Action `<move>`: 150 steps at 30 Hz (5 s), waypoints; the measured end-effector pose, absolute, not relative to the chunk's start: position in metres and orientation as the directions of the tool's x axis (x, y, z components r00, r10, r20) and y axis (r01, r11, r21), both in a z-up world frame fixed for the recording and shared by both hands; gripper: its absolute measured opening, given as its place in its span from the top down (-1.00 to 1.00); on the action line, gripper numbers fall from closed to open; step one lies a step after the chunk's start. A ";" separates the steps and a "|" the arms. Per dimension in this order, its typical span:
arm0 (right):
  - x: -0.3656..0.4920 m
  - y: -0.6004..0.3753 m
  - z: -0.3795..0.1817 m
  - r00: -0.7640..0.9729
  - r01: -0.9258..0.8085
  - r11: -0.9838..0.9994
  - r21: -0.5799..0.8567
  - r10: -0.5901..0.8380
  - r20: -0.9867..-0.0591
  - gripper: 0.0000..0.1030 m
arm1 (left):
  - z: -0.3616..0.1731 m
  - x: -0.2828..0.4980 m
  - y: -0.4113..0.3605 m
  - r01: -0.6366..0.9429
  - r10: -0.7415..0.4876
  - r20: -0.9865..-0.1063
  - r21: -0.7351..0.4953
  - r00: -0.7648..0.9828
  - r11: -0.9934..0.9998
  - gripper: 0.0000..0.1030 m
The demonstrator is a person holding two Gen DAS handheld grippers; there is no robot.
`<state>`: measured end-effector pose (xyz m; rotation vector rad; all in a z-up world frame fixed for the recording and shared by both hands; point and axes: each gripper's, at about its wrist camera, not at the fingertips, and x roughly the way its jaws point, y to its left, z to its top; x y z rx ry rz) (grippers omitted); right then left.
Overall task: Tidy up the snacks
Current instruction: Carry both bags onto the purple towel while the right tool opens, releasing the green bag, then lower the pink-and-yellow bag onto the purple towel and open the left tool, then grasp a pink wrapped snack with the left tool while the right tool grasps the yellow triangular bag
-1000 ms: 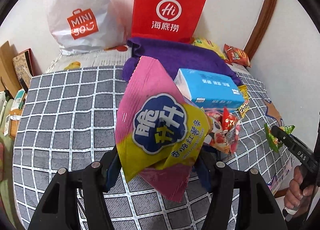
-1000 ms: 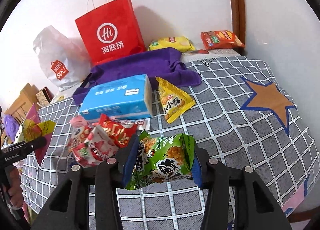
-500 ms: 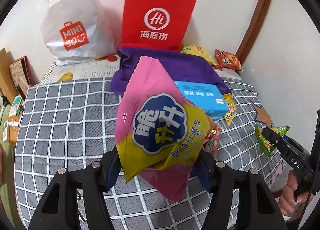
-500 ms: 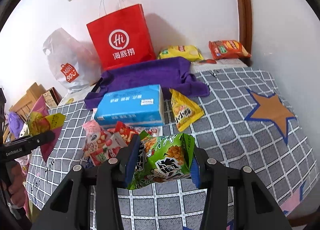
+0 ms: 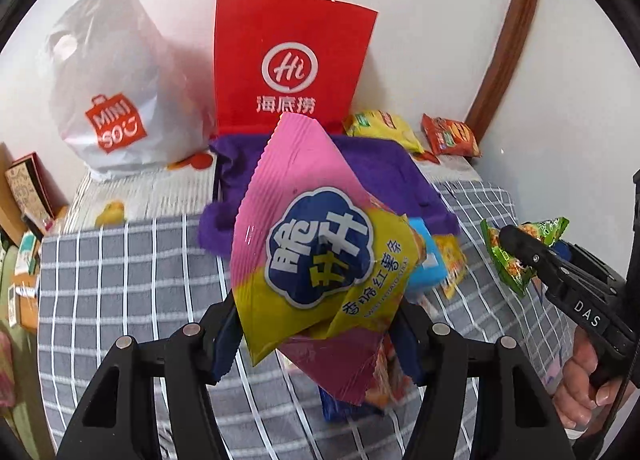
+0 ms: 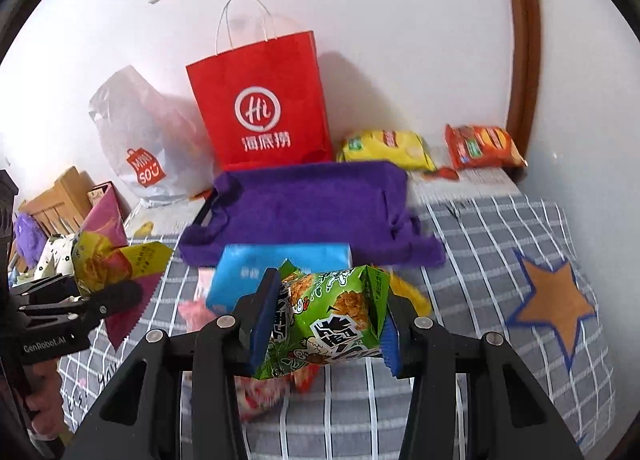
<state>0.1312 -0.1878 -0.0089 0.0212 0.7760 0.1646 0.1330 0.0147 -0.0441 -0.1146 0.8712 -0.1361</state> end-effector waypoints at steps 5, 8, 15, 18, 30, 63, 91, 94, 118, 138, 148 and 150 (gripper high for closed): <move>0.173 -0.179 -0.005 0.705 -0.147 0.986 0.078 0.159 -0.691 0.13 | -0.043 0.171 0.017 0.076 -0.163 -0.762 -0.149 0.627 0.986 -0.20; 0.194 -0.178 -0.008 0.704 -0.147 0.986 0.073 0.156 -0.693 0.13 | -0.044 0.188 0.018 0.081 -0.156 -0.766 -0.135 0.624 0.987 -0.20; 0.242 -0.174 -0.024 0.688 -0.141 0.988 0.056 0.138 -0.713 0.13 | -0.050 0.232 0.025 0.074 -0.137 -0.772 -0.115 0.621 0.991 -0.20; 0.260 -0.169 -0.028 0.689 -0.142 0.989 0.038 0.127 -0.713 0.13 | -0.053 0.253 0.030 0.067 -0.133 -0.778 -0.116 0.614 0.991 -0.20; 0.331 -0.170 -0.043 0.680 -0.098 0.994 0.038 0.094 -0.728 0.13 | -0.071 0.318 0.050 0.029 -0.112 -0.792 -0.119 0.600 0.992 -0.20; 0.372 -0.162 -0.115 0.520 -0.123 0.991 -0.062 0.010 -0.854 0.11 | -0.141 0.360 0.041 0.055 -0.075 -0.884 -0.056 0.461 0.997 -0.20; 0.369 -0.161 -0.106 0.517 -0.130 0.989 -0.070 0.007 -0.856 -0.30 | -0.145 0.361 0.028 0.105 -0.092 -0.899 -0.051 0.428 0.993 -0.36; 0.367 -0.161 -0.100 0.538 -0.132 0.989 -0.062 0.019 -0.843 -0.39 | -0.141 0.359 0.026 0.111 -0.090 -0.889 -0.044 0.449 0.993 -0.57; 0.298 -0.192 -0.029 0.625 0.024 0.993 -0.114 -0.104 -0.773 -0.54 | -0.070 0.319 0.021 0.123 -0.090 -0.799 -0.020 0.594 0.992 -0.63; 0.182 -0.225 0.002 0.675 0.056 0.997 -0.061 -0.083 -0.733 -0.56 | -0.032 0.207 0.010 0.147 -0.086 -0.747 0.016 0.659 0.989 -0.63; 0.143 -0.237 -0.008 0.682 0.073 0.997 -0.029 -0.071 -0.728 -0.56 | -0.040 0.147 0.012 0.108 -0.054 -0.740 0.025 0.671 0.994 -0.63; 0.134 -0.239 -0.009 0.697 0.066 0.997 -0.033 -0.069 -0.714 -0.56 | -0.044 0.139 0.015 0.086 -0.046 -0.742 0.016 0.669 0.996 -0.63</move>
